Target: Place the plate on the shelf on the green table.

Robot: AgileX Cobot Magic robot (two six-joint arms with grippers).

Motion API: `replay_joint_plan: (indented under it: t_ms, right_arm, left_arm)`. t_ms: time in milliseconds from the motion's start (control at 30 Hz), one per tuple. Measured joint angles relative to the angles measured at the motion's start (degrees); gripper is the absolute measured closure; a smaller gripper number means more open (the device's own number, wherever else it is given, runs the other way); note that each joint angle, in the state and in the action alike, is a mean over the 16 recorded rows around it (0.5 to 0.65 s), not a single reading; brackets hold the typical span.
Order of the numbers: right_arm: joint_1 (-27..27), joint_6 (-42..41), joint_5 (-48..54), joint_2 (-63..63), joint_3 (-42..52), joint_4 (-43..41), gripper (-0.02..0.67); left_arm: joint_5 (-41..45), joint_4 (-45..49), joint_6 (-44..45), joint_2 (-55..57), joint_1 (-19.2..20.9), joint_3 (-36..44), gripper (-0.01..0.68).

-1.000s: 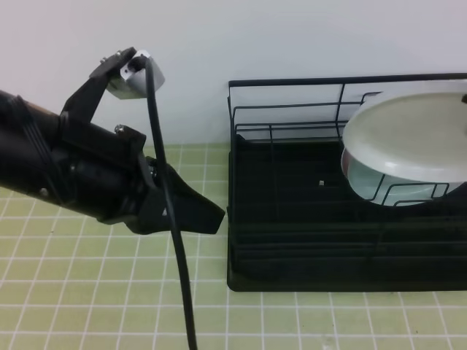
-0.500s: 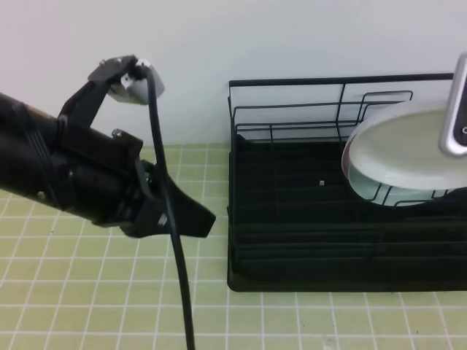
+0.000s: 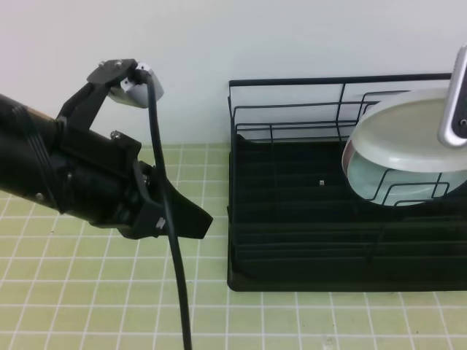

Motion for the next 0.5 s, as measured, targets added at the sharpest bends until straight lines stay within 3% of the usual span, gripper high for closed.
replay_joint_plan:
  t_ms: [500]
  right_arm:
    - [-0.2, -0.1, 2.0, 6.6, -0.1, 0.6, 0.57]
  left_arm:
    - [-1.2, -0.2, 0.4, 0.0, 0.0, 0.0, 0.674]
